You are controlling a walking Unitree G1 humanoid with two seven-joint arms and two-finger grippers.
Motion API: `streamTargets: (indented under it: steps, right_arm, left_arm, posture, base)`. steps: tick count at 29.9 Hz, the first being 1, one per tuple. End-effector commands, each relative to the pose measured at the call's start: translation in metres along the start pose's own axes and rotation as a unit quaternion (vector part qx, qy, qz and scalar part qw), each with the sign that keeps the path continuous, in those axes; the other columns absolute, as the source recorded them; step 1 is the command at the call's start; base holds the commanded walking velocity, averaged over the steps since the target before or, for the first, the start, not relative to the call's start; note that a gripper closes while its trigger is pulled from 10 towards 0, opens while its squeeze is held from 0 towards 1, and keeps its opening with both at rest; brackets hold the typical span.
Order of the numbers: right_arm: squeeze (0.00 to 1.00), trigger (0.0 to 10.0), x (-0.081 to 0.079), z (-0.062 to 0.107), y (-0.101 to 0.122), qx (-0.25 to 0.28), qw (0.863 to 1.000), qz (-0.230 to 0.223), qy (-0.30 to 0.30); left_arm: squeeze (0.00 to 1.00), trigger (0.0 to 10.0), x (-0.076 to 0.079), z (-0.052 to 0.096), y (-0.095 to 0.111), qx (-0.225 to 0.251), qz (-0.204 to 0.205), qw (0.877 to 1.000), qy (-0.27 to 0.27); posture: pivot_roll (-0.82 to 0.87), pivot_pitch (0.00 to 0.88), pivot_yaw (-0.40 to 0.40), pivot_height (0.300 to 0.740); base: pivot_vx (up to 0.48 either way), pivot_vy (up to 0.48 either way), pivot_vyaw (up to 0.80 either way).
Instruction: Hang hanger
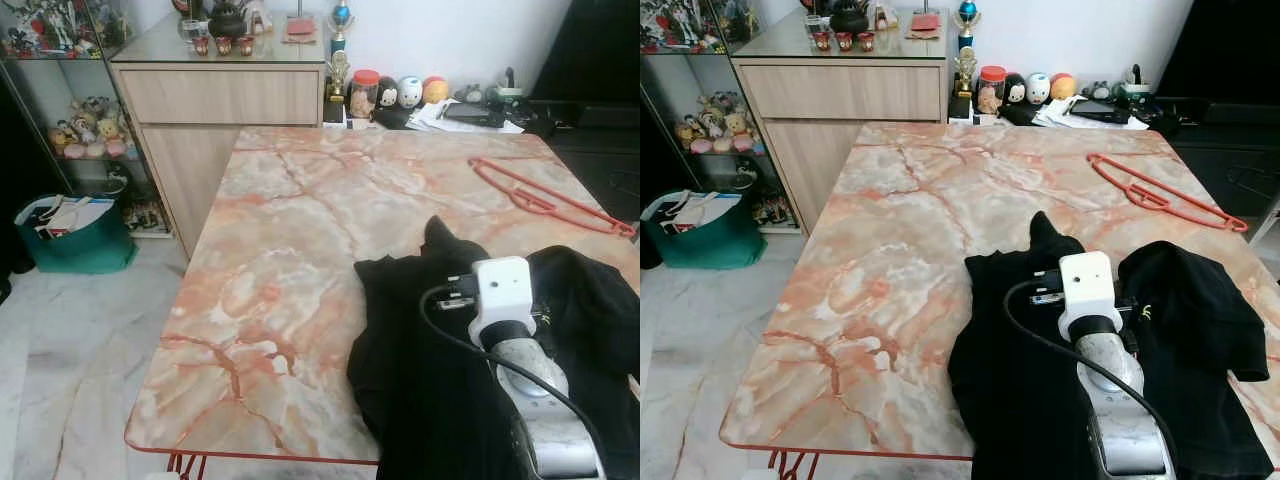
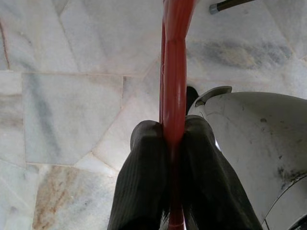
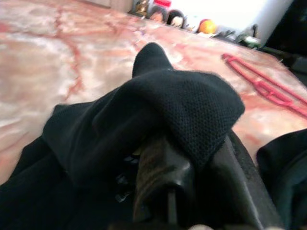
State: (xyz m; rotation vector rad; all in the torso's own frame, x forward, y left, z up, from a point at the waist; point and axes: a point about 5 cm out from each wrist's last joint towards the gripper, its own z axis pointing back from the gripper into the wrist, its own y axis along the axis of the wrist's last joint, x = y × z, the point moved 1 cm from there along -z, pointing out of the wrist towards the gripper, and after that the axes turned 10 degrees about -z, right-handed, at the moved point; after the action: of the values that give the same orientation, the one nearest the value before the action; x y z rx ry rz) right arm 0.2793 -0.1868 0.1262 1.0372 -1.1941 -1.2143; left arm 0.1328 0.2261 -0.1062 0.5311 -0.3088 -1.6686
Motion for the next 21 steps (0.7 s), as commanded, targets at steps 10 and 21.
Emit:
streamTargets:
  steps: [10, 21]
  right_arm:
    - [1.0, 10.0, -0.0011, 0.006, 0.0074, 0.003, 1.0, -0.01, 0.0]
    - [1.0, 10.0, -0.0012, 0.0102, 0.0071, 0.002, 1.0, -0.015, -0.003]
  left_arm:
    - [0.0, 10.0, 0.0081, 0.001, -0.0088, -0.02, -0.013, 1.0, -0.017]
    - [0.0, 10.0, 0.0087, 0.0011, -0.0092, -0.022, -0.014, 0.999, -0.019]
  posture:
    - [0.01, 0.0, -0.035, 0.74]
    - [0.01, 0.0, -0.039, 0.74]
  base:
    - [0.0, 0.0, 0.0]
    - [0.0, 0.0, 0.0]
